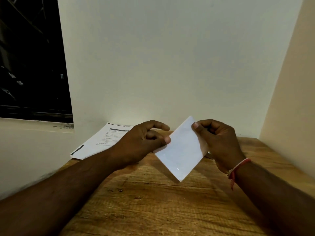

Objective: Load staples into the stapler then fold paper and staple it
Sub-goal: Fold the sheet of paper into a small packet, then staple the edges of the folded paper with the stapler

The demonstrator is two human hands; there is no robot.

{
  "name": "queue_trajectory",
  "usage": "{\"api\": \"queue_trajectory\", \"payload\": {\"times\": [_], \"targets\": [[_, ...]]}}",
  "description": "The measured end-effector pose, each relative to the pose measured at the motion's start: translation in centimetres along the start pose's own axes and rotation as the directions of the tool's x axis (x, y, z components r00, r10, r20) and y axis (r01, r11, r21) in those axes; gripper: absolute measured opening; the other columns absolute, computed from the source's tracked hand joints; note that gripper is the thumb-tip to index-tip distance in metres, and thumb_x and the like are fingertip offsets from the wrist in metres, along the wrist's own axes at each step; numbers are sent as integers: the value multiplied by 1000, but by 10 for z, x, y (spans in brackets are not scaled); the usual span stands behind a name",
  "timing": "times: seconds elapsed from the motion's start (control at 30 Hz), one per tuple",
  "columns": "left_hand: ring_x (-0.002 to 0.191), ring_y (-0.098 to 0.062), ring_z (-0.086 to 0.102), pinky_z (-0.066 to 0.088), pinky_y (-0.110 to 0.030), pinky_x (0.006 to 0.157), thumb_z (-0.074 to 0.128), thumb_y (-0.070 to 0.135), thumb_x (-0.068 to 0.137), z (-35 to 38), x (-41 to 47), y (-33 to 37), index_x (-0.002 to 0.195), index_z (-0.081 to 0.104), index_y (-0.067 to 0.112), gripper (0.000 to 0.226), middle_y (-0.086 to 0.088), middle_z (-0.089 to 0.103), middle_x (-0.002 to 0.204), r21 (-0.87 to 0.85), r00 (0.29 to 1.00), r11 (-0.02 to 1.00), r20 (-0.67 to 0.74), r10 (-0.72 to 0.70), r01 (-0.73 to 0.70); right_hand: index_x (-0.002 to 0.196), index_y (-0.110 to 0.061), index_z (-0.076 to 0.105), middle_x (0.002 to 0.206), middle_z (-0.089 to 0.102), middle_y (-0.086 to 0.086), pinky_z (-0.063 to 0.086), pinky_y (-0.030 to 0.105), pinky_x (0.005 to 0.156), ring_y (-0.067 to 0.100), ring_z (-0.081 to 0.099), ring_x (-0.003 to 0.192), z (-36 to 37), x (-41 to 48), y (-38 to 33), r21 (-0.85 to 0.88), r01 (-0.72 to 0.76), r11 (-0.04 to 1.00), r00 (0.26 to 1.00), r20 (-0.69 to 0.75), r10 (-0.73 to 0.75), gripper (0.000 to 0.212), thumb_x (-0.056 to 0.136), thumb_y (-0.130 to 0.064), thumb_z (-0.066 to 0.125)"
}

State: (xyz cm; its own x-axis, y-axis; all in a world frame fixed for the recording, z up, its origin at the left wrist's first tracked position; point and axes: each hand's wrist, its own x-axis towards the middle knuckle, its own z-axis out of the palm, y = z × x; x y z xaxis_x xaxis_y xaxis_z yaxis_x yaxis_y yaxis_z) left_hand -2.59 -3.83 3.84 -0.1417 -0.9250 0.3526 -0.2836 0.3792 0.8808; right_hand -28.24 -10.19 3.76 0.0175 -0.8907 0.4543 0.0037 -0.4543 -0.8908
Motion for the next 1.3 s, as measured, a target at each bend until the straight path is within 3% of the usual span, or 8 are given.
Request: {"api": "queue_trajectory", "payload": {"times": [0.2,0.4,0.53,0.67,0.9,1.03,1.1,1.3], "targets": [[120,-23,82,63,-49,110,87,14,98,8,-4,-6,140,77,39,50,5,83,132,-13,989,1000,146,-10,11,104,-18,84,95,85,5,63,31,64,21,80,82,9,-9,0,-22,-84,996,987,134,86,20,105,-32,71],[114,-23,84,67,-36,99,89,12,94,-4,5,-15,127,85,31,39,5,86,124,-158,993,987,-109,-46,28,116,-30,79,96,84,-3,62,41,90,13,76,91,-21,23,16,-256,8,967,999,-43,-20,17,104,-40,71],[115,-18,83,67,-29,93,91,10,92,-19,15,-27,124,86,31,40,6,85,125,-183,976,983,-213,-41,2,120,-37,74,103,76,-18,54,29,81,3,67,94,-36,32,37,-755,34,654,972,178,155,49,79,-54,93],[113,-19,83,68,-29,92,91,6,91,-19,17,-34,128,84,28,44,1,84,129,-200,977,980,-207,-49,7,129,-39,72,121,72,-15,48,43,112,15,66,117,-32,29,50,-912,94,399,971,173,167,58,78,-61,88],[114,-24,82,70,-40,85,96,9,86,-13,15,-39,118,82,29,40,-1,81,131,-201,980,980,-197,-39,-1,127,-33,74,108,80,-9,58,29,94,12,74,102,-24,21,53,-811,183,555,971,239,30,45,85,-21,88],[119,-23,79,69,-44,96,95,13,88,-16,15,-38,122,84,38,44,2,79,133,-160,979,987,-204,-17,-16,134,-11,69,101,71,3,59,25,69,15,72,75,-16,21,41,-332,-89,939,968,194,160,27,107,-11,66],[122,-22,76,68,-40,95,96,17,87,-18,15,-38,123,84,40,44,3,78,134,-128,972,991,-236,2,-33,135,1,65,95,61,8,52,30,62,16,60,69,-11,17,30,-4,-339,941,906,267,328,29,111,-14,60],[115,-21,79,70,-37,88,100,25,84,-20,15,-37,127,81,43,51,11,76,137,-8,942,998,-331,57,-63,145,4,53,82,55,4,27,24,48,10,37,55,7,-7,13,84,-479,874,766,527,369,45,108,-20,63]]}}
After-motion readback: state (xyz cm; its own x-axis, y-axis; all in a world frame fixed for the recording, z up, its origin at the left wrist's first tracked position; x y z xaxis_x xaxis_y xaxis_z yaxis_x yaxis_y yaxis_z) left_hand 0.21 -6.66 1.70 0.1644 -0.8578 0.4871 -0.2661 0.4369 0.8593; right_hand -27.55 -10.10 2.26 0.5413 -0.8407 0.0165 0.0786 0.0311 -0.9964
